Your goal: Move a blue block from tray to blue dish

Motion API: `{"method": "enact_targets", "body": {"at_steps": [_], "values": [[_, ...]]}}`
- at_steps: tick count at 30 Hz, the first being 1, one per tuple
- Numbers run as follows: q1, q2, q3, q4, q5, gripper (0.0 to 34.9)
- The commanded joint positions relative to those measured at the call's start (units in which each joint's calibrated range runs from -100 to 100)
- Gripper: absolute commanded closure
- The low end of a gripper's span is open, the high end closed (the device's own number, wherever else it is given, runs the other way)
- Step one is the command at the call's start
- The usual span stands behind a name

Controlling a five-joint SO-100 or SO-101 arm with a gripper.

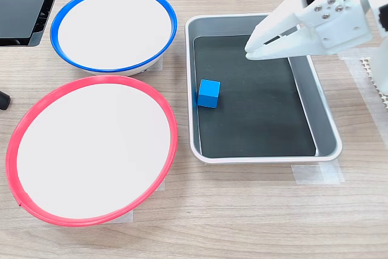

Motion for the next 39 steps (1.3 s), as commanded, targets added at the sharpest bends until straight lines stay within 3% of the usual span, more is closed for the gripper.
{"method": "enact_targets", "body": {"at_steps": [1, 8, 12, 20, 26, 32, 37, 39], "values": [[-0.24, -0.26, 0.0, 0.11, -0.1, 34.6], [-0.24, -0.26, 0.0, 0.11, -0.1, 34.6], [-3.53, -0.26, 0.0, 0.11, 2.0, 34.6], [-4.85, -0.08, 0.0, 0.11, 1.71, 34.6], [-3.91, 17.14, -9.29, -4.51, 18.85, 34.8], [-2.59, 45.54, -31.86, 0.36, 34.97, 34.8], [-5.23, 64.22, -50.43, 8.2, 38.68, 34.7], [-5.98, 69.85, -54.89, 8.86, 39.27, 30.8]]}}
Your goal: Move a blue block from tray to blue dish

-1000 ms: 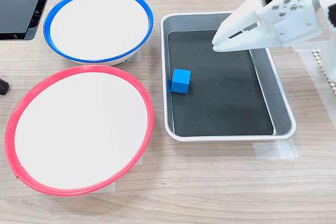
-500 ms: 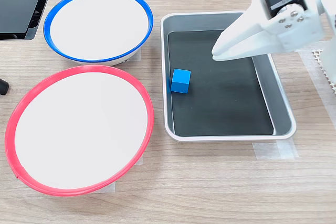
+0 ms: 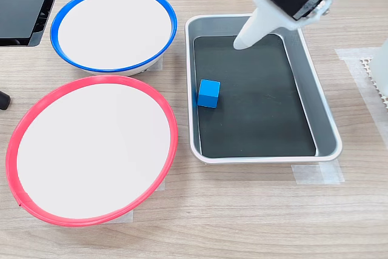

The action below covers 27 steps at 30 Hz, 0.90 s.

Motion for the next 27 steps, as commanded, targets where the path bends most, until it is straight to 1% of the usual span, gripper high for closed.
{"method": "enact_targets", "body": {"at_steps": [1, 2, 3, 5, 6, 7, 13, 17, 22, 24, 25, 26, 27], "values": [[-1.4, 11.8, -11.61, 2.01, 2.3, 27.7], [-1.77, 13.76, -12.52, 1.76, 3.03, 23.4], [-2.05, 15.72, -13.43, 1.51, 4.1, 19.8], [-2.43, 18.87, -14.62, 0.61, 5.71, 18.5], [-2.52, 20.15, -15.07, 0.19, 6.35, 16.9], [-2.62, 21.52, -15.53, -0.05, 7.08, 16.6], [-2.15, 27.23, -17.98, -0.22, 9.72, 16.8], [-1.77, 30.73, -18.26, -2.45, 10.01, 16.5], [-1.77, 34.06, -19.44, -3.6, 10.26, 16.7], [-1.68, 34.82, -19.53, -3.77, 10.5, 18.2], [-1.68, 35.16, -19.53, -3.85, 10.7, 19.7], [-1.58, 35.42, -19.53, -3.85, 10.79, 22.8], [-1.58, 35.51, -19.53, -3.85, 10.84, 27.1]]}}
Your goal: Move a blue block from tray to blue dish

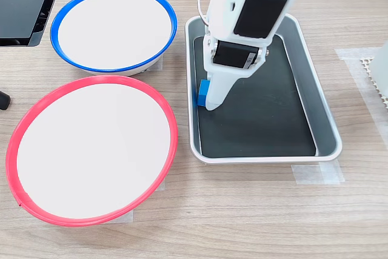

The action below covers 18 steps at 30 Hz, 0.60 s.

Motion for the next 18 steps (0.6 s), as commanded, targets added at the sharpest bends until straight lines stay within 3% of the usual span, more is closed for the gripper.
{"method": "enact_targets", "body": {"at_steps": [1, 2, 5, 12, 14, 18], "values": [[0.63, 0.21, -1.84, -0.26, 0.34, 31.9], [0.63, -0.21, -2.11, 0.07, 0.24, 34.6], [0.16, -3.11, -4.2, 5.6, 0.1, 34.7], [-2.76, -10.71, -19.68, 30.45, -1.71, 34.7], [-3.23, -10.79, -25.14, 31.35, -5.18, 34.7], [0.06, -6.36, -31.7, 25.58, -10.31, 34.7]]}}
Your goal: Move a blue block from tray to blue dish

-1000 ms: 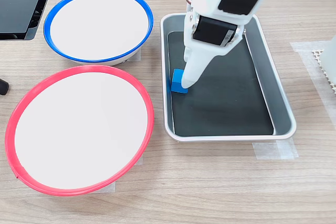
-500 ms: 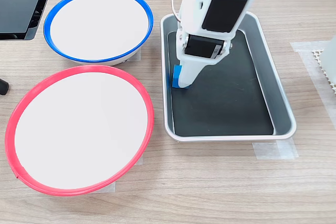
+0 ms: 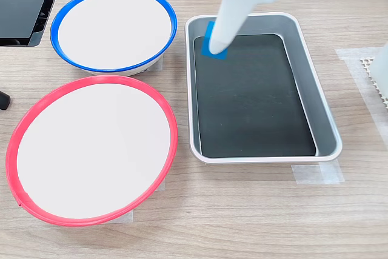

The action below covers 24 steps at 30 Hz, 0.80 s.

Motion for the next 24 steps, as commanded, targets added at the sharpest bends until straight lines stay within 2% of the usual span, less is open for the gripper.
{"method": "enact_targets", "body": {"at_steps": [1, 3, 4, 6, 10, 11, 13, 15, 16, 17, 18, 19, 21, 23, 24], "values": [[4.15, 2.94, -5.65, -4.8, -3.37, 34.7], [6.5, 5.41, -5.29, -9.92, -3.96, 34.7], [8.76, 8.31, -4.29, -15.94, -4.49, 34.7], [10.08, 10.27, -3.65, -19.41, -4.49, 34.7], [13.75, 17.52, -1.1, -31.96, -3.42, 34.6], [14.03, 18.29, -0.74, -33.28, -3.17, 34.6], [14.97, 21.45, 0.63, -38.48, -2.2, 30.2], [15.16, 22.3, 0.99, -40.21, -1.95, 26.6], [15.35, 22.98, 1.45, -41.78, -1.71, 19.7], [15.35, 23.15, 1.72, -42.93, -1.66, 15.4], [15.35, 23.15, 1.99, -43.43, -1.66, 13.3], [15.25, 22.9, 2.08, -43.84, -1.81, 12.9], [14.88, 21.96, 1.9, -44.25, -3.13, 14.0], [14.22, 20.17, 1.99, -45.91, -5.81, 18.1], [13.75, 18.55, 2.72, -47.64, -8.11, 27.1]]}}
